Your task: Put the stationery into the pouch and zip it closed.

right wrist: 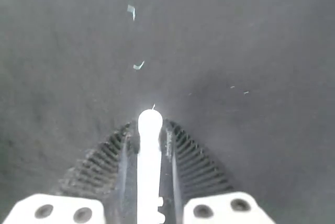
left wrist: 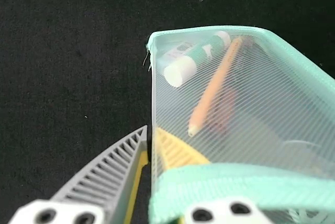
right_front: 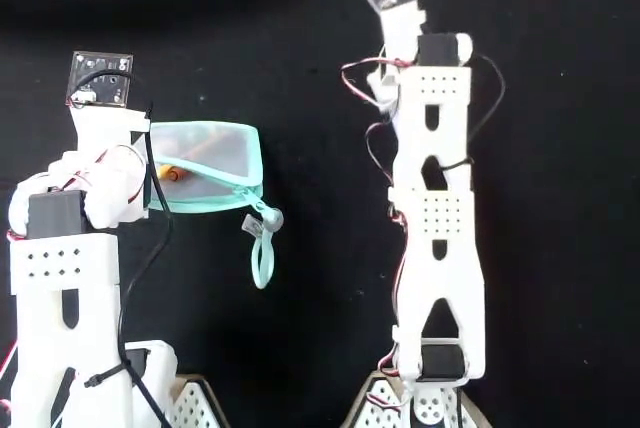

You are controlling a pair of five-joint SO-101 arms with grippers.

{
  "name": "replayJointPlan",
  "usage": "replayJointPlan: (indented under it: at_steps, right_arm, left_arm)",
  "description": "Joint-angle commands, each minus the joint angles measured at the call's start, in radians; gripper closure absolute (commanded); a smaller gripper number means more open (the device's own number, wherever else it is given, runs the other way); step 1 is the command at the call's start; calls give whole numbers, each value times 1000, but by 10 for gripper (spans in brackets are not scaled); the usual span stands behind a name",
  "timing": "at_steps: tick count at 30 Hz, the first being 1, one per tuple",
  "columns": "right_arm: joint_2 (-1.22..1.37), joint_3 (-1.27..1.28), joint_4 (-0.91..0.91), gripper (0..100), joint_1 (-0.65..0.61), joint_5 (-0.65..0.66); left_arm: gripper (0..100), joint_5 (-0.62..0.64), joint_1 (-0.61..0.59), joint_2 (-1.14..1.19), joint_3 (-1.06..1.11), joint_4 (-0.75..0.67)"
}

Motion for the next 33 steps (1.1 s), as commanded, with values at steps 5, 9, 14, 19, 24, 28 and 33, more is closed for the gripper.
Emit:
replayJointPlan:
  at_steps: [5,9,14,19,24,28,33]
  right_arm:
    - [-288,151,14,986,-15,-74]
    - [-476,338,12,986,-32,-72]
    - [-788,576,11,986,-118,-72]
    - [-1162,888,-9,986,-282,-72]
    - [-1495,1214,-130,986,-419,-69]
    - [-1762,1497,-304,986,-512,-72]
    - [-2092,1914,-692,986,-647,-72]
  left_arm:
    - [970,-6,-1,11,8,-9]
    - [970,-6,-1,11,8,-11]
    - [970,-6,-1,11,8,-9]
    - [970,-6,-1,11,8,-8]
    - [970,-6,-1,11,8,-8]
    - [970,-6,-1,11,8,-6]
    - [970,-6,1,11,8,-6]
